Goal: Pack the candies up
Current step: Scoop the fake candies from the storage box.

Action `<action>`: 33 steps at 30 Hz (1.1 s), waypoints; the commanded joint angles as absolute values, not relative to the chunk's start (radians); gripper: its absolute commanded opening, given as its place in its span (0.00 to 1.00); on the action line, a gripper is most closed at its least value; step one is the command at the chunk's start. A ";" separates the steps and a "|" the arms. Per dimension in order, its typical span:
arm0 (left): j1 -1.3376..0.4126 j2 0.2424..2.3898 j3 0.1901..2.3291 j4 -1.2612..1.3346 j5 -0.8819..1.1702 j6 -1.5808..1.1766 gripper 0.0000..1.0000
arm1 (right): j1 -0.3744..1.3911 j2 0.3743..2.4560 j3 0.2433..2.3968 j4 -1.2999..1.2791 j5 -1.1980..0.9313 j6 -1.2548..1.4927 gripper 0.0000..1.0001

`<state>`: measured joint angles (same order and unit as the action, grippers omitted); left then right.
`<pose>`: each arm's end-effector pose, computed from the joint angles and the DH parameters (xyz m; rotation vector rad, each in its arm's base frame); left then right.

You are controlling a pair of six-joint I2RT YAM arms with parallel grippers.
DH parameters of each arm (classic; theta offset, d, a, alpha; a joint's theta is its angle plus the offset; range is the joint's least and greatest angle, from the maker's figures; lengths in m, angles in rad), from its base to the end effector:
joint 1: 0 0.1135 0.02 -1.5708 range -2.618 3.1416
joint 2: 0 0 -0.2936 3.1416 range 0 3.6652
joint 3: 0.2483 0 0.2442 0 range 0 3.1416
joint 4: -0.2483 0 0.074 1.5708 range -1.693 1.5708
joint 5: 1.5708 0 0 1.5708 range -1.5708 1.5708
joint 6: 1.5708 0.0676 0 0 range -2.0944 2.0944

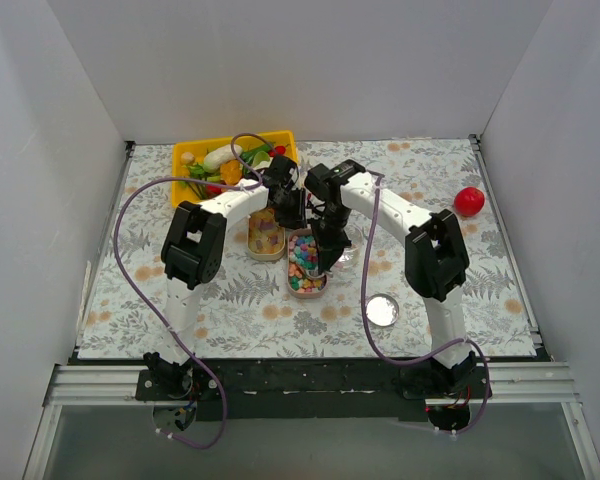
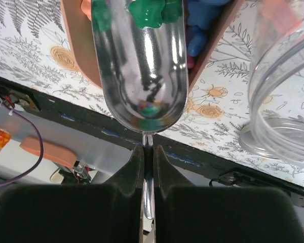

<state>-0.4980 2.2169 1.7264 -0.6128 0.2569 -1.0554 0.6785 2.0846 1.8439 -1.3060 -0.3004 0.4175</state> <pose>0.4281 -0.2523 0.1649 -0.7100 2.8046 -0.7490 0.3081 0.2740 0.2325 0.3930 -2.9527 -0.4035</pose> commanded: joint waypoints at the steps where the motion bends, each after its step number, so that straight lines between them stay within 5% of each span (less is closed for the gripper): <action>1: -0.505 2.172 1.694 -0.658 0.271 -1.049 0.24 | 0.672 2.106 1.878 -1.250 -0.195 0.429 0.01; 33: -0.480 2.201 1.761 -0.669 0.331 -1.114 0.19 | 0.782 1.960 1.474 -0.707 0.179 0.434 0.01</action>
<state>-0.4900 2.2169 1.7233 -0.6090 0.2810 -1.1046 0.7956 1.9743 1.5265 -0.8185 0.0025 0.4561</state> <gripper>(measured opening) 0.194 0.077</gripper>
